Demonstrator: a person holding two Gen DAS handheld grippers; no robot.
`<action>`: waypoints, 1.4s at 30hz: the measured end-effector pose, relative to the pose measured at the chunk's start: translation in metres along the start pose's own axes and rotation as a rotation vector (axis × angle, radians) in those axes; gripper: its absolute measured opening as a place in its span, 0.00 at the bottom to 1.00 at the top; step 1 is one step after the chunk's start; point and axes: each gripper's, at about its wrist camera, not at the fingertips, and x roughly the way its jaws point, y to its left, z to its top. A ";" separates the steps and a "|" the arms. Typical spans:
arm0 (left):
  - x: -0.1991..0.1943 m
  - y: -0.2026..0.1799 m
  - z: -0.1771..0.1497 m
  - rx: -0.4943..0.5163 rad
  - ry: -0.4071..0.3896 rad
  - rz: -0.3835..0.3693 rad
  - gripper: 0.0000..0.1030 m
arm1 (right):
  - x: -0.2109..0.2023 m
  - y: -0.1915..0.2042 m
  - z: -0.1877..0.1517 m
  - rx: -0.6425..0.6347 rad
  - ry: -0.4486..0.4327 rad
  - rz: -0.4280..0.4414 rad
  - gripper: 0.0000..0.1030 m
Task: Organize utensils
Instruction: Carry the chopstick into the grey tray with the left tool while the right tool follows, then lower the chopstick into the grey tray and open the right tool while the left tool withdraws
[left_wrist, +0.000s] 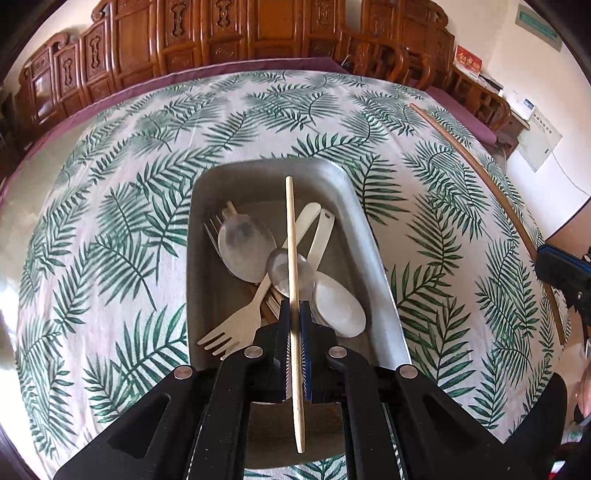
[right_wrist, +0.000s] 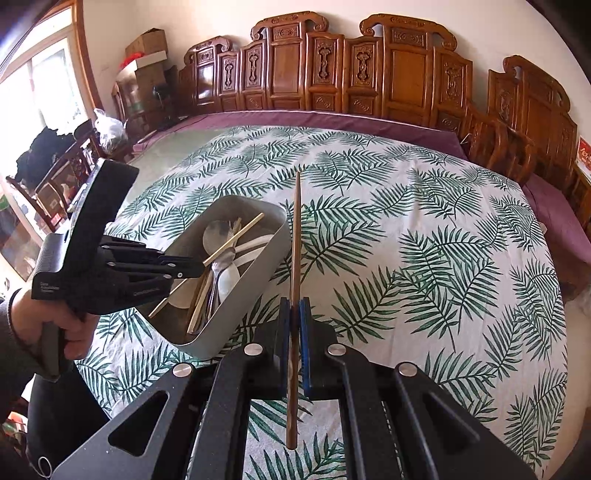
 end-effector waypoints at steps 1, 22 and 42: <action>0.002 0.000 0.000 -0.002 0.003 -0.002 0.04 | 0.001 0.001 -0.001 -0.002 0.002 0.000 0.06; -0.074 0.029 -0.004 -0.056 -0.167 0.019 0.42 | 0.023 0.043 0.006 0.011 0.001 0.063 0.06; -0.110 0.077 -0.016 -0.114 -0.252 0.063 0.91 | 0.089 0.071 0.021 0.166 0.060 0.103 0.06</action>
